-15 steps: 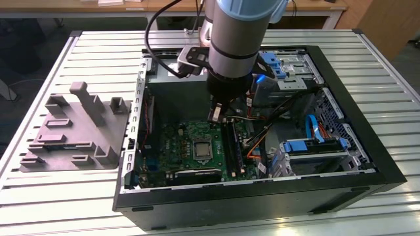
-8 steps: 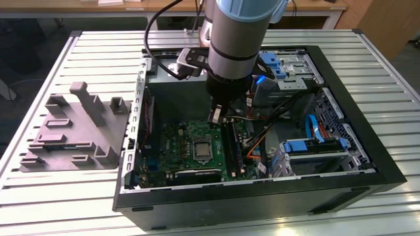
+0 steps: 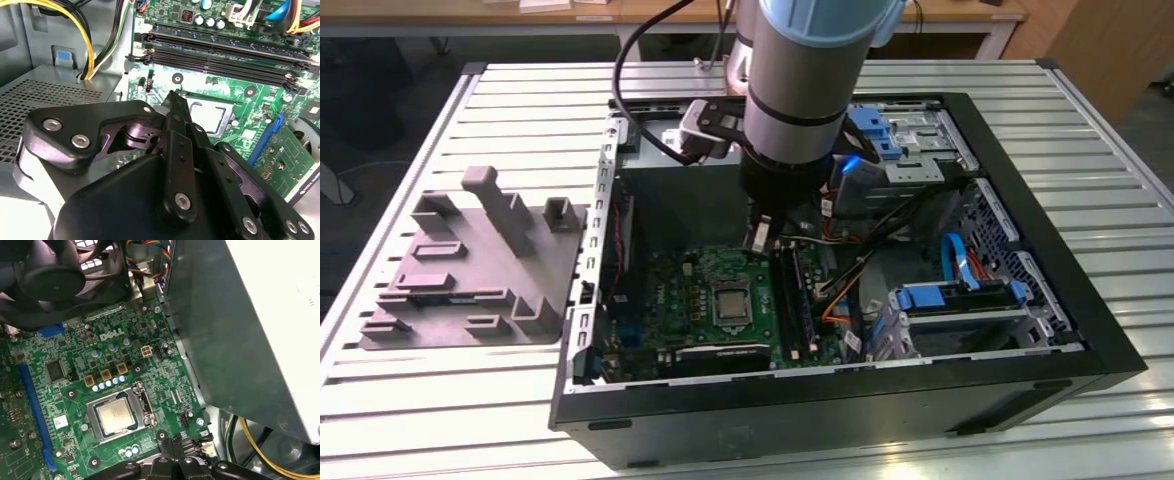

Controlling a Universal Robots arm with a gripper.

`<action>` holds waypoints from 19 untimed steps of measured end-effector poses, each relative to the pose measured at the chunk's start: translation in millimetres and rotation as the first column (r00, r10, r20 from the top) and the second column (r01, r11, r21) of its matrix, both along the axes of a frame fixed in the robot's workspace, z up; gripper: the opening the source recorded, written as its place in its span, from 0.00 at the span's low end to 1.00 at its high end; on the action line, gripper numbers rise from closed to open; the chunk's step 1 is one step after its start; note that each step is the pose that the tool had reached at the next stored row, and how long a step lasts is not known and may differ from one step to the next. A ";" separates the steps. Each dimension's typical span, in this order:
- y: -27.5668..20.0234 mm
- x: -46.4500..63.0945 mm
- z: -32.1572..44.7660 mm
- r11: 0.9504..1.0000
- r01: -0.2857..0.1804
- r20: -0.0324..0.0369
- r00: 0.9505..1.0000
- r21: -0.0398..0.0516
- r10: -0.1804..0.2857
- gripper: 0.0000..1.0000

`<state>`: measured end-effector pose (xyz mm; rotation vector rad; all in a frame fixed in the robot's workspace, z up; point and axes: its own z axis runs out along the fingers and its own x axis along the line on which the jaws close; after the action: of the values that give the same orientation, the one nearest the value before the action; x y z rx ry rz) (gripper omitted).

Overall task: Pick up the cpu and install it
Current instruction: 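Install the first cpu locking lever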

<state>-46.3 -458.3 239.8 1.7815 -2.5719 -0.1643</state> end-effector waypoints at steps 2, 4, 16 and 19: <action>-1.8 0.0 0.0 1.000 0.000 0.000 1.000 0.000 0.000 0.11; -3.5 0.0 0.0 1.000 0.000 0.000 1.000 0.000 0.000 0.11; -4.7 0.0 0.0 1.000 -0.001 0.000 1.000 0.000 0.001 0.11; -5.3 0.0 0.0 1.000 -0.001 0.000 1.000 0.000 0.001 0.11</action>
<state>-46.3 -463.6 239.8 1.7825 -2.5712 -0.1641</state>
